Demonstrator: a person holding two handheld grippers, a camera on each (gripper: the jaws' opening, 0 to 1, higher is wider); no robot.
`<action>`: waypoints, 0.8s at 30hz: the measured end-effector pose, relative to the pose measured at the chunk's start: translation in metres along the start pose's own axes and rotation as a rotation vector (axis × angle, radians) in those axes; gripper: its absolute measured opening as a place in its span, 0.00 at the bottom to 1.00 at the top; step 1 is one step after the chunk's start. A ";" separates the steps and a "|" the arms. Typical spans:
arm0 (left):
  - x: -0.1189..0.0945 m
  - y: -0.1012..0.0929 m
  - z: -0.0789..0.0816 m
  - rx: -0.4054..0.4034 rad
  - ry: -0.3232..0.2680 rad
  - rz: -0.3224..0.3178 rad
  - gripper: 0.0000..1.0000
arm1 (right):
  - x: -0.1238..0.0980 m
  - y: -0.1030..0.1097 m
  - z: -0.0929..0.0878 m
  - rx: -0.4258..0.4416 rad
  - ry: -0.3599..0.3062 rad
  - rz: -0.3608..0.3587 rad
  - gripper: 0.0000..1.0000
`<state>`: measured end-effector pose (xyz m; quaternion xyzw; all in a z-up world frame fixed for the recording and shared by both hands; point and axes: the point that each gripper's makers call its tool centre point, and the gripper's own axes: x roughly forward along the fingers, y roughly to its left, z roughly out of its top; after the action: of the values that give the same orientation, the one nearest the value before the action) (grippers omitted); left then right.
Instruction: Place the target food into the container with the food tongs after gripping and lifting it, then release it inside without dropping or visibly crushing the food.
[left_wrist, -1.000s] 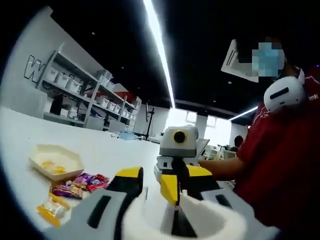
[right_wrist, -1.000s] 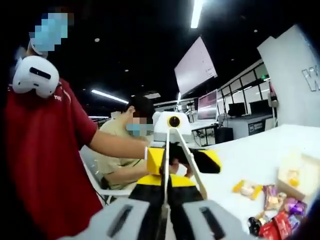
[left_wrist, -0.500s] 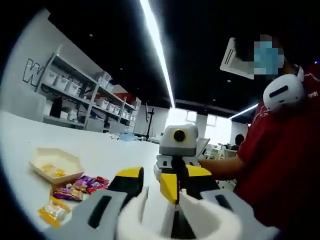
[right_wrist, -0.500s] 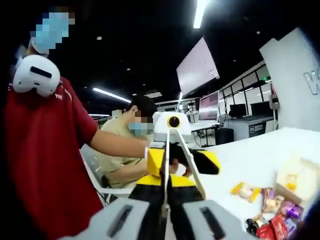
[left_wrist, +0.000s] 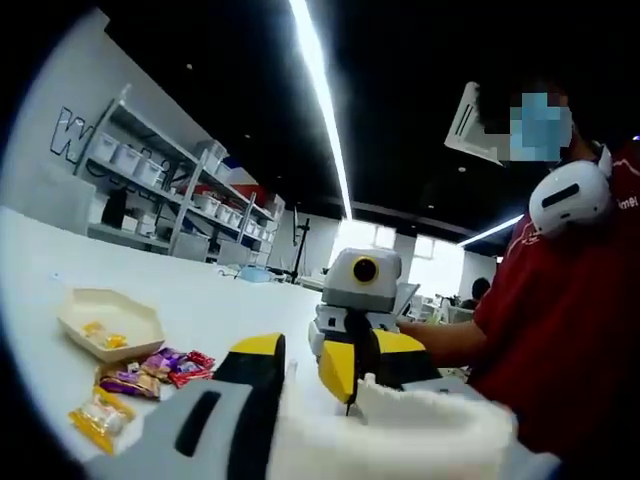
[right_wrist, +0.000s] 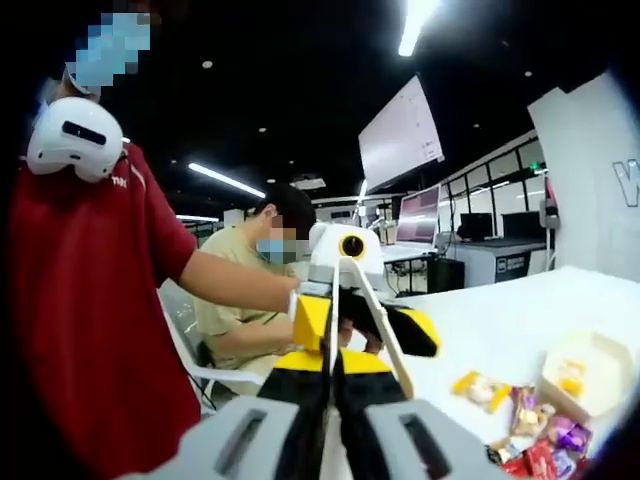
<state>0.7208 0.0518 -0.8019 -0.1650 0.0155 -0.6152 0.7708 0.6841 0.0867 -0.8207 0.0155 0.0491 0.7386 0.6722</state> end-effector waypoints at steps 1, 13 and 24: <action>0.000 -0.001 0.001 0.006 -0.005 0.000 0.33 | 0.000 0.000 0.000 0.009 -0.005 0.001 0.00; 0.002 -0.004 0.005 -0.003 -0.001 -0.010 0.37 | 0.002 0.001 0.005 0.009 0.025 0.014 0.00; 0.003 -0.004 0.004 0.035 0.018 -0.009 0.36 | 0.000 0.000 0.004 0.022 0.038 0.012 0.00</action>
<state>0.7190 0.0496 -0.7962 -0.1460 0.0111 -0.6201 0.7707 0.6840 0.0873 -0.8170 0.0092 0.0700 0.7422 0.6664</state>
